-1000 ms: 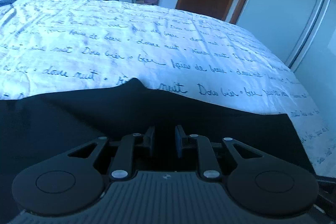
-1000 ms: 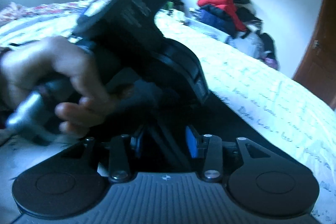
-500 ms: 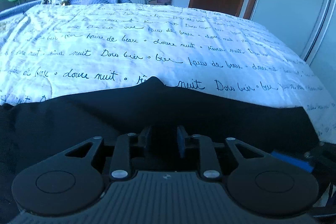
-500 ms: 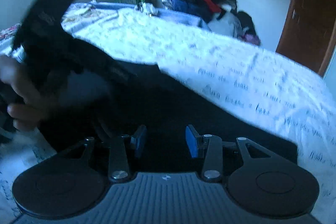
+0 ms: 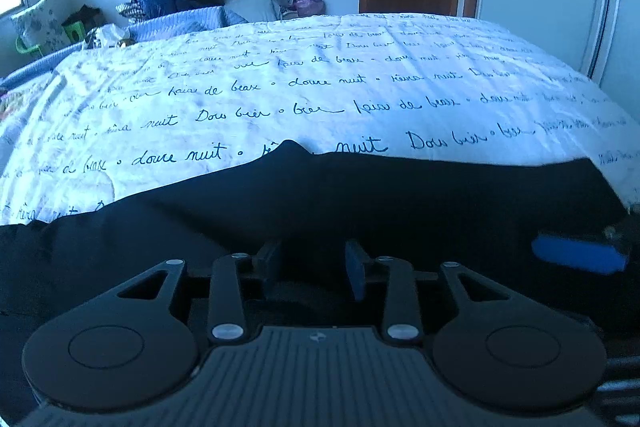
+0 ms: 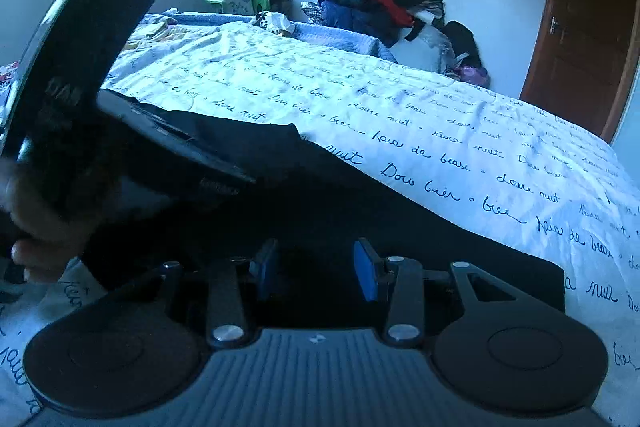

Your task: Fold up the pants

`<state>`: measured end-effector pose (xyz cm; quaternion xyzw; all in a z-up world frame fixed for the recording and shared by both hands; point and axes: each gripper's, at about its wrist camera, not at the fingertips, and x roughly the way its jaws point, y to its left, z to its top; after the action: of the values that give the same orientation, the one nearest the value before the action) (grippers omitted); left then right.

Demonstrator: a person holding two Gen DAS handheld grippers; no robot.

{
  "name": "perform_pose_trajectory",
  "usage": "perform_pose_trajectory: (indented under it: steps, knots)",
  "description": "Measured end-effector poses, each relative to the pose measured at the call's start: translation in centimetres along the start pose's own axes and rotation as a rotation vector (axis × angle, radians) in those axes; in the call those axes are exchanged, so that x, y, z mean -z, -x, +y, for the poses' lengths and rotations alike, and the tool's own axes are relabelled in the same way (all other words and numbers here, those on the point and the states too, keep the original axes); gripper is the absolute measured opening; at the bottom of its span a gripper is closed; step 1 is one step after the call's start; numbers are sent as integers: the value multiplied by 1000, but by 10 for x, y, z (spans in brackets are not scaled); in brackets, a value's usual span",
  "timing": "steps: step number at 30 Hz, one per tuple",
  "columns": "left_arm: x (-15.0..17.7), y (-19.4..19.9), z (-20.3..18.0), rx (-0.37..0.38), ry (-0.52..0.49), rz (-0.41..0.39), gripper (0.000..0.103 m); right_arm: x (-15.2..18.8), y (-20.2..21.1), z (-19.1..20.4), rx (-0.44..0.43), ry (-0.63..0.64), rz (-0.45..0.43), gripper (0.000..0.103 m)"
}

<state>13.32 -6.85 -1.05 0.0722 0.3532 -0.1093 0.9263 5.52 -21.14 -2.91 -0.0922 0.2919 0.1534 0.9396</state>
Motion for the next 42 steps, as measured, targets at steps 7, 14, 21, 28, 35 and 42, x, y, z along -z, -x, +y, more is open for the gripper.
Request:
perform_pose_trajectory:
  steps: [7,14,21,28,35,42]
  knots:
    - [8,3,-4,-28,-46,-19,43,6,-7,6,8,34,36,41]
    - [16,7,-7,-49,-86,-36,49,7,-8,7,8,52,49,41]
    - [22,24,2,-59,-36,-56,59,-2,0,8,-23,23,14,41]
    - [31,35,9,-81,-49,-44,64,-4,-19,21,-39,88,77,41]
    - [43,49,54,-181,10,-31,69,-19,-12,25,-85,55,22,41]
    - [59,73,89,-209,63,-35,70,-32,-25,60,-75,201,35,41]
